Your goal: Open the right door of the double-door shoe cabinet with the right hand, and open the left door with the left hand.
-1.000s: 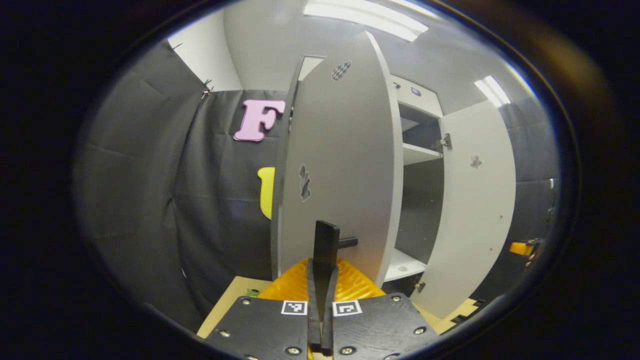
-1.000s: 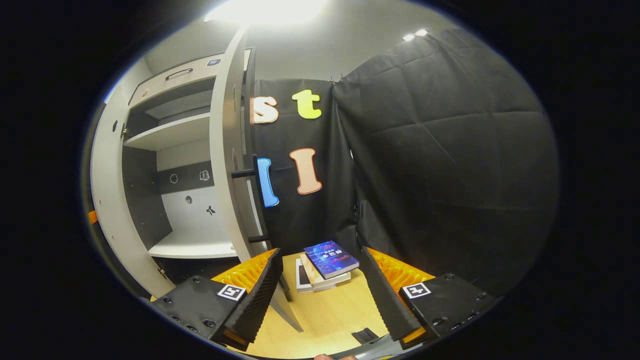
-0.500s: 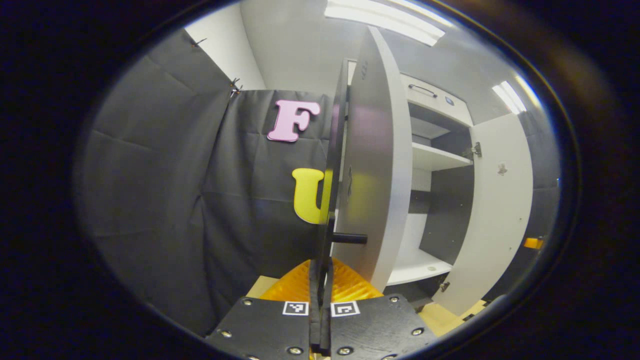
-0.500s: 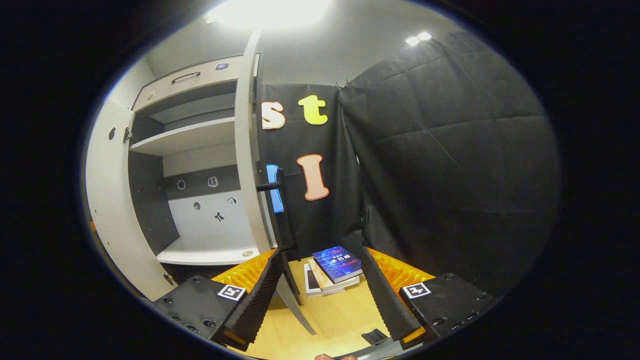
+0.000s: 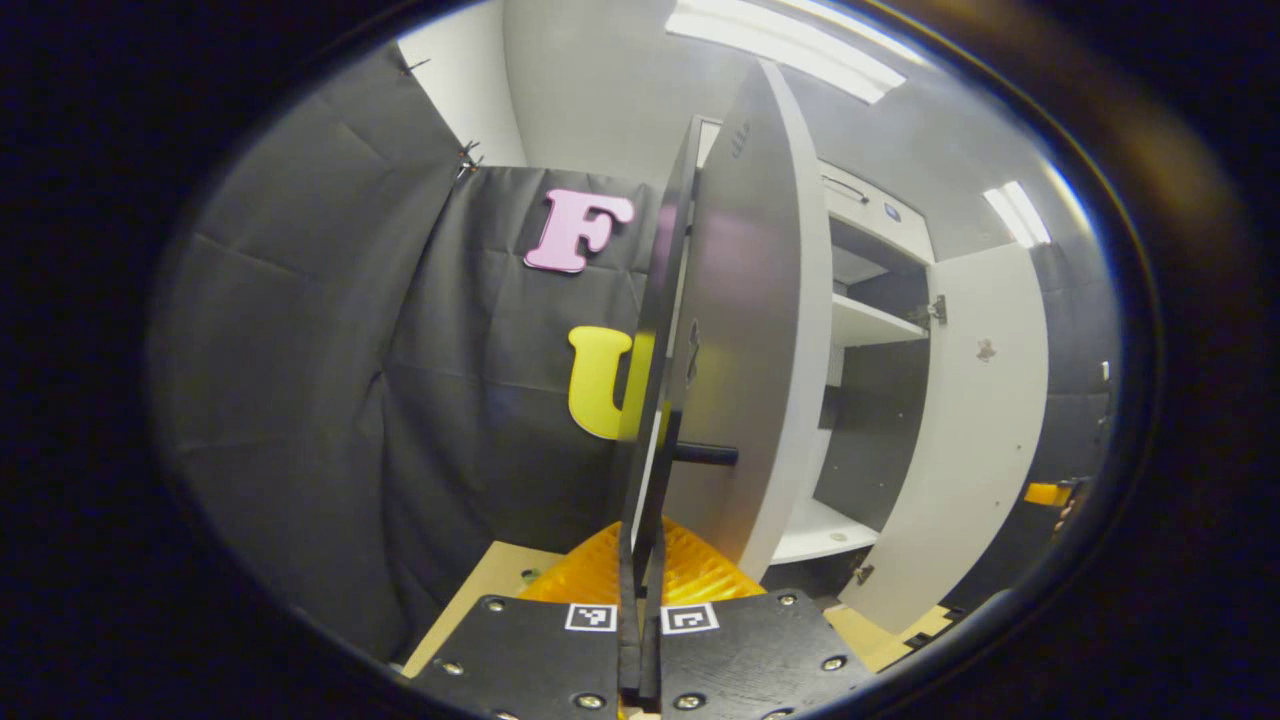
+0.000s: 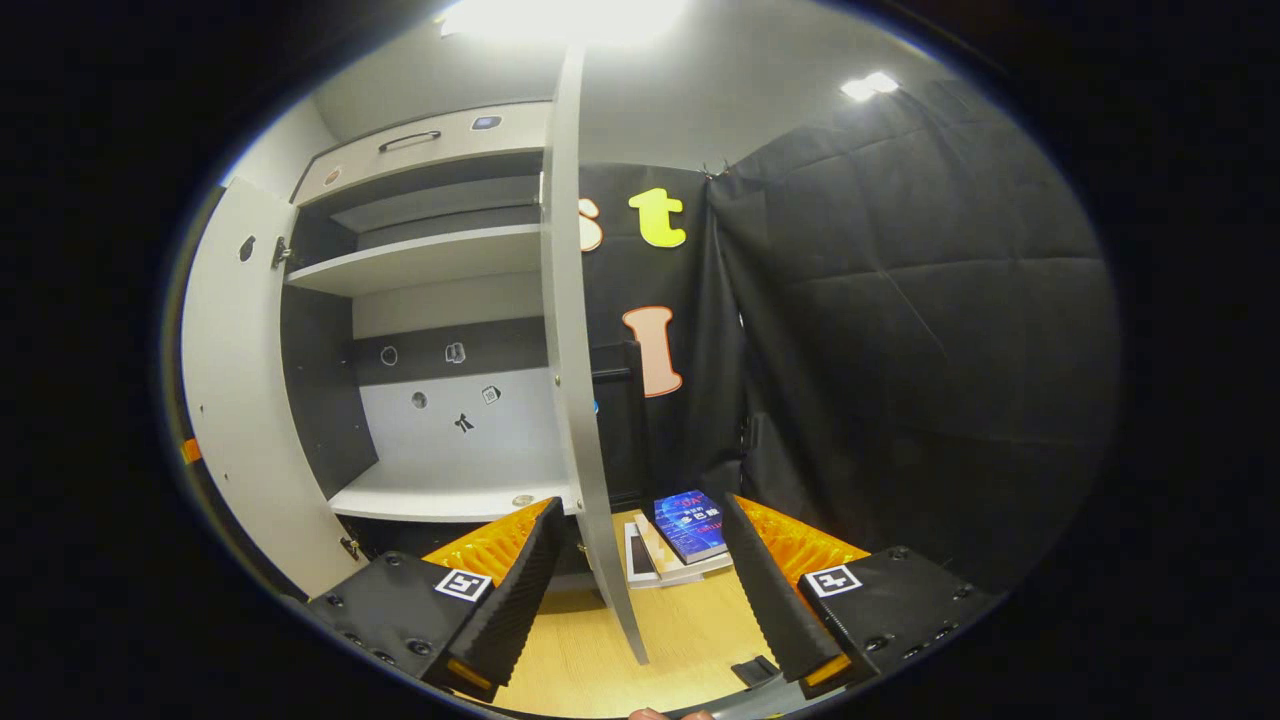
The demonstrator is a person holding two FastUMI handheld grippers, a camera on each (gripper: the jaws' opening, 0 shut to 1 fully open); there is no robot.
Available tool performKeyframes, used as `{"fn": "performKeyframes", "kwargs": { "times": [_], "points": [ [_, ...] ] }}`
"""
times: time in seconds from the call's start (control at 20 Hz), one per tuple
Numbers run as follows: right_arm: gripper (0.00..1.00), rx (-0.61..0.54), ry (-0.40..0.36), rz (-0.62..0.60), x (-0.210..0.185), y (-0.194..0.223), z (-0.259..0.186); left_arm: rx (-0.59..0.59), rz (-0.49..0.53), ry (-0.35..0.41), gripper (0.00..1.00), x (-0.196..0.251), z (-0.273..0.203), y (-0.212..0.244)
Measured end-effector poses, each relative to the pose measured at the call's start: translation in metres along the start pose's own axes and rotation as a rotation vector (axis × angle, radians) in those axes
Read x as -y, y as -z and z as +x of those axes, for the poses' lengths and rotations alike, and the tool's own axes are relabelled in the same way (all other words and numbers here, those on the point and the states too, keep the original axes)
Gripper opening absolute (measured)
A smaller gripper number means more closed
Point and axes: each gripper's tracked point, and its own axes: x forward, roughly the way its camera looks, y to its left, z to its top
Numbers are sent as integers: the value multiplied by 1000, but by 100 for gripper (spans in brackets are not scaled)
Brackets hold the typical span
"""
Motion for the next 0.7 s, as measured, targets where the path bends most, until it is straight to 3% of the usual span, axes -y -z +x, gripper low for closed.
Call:
{"fn": "performKeyframes", "kwargs": {
  "times": [0.15,0.2,0.35,0.55,0.65,0.7],
  "points": [
    [92,8,-23,40,-10,13,2,-14,-12,-39,1,-9,-3,-7],
    [98,-2,-38,61,-14,21,2,-7,-9,-56,1,-9,-5,-12],
    [98,-34,-72,87,-11,36,1,86,-35,-109,1,-6,-21,-33],
    [98,-68,-121,20,1,49,-4,208,-99,-99,4,52,-45,-40],
    [98,-89,-170,10,-3,55,-4,227,-67,-120,41,74,-56,-35],
    [98,-98,-200,17,-6,56,-4,223,-34,-132,55,81,-57,-32]
  ]
}}
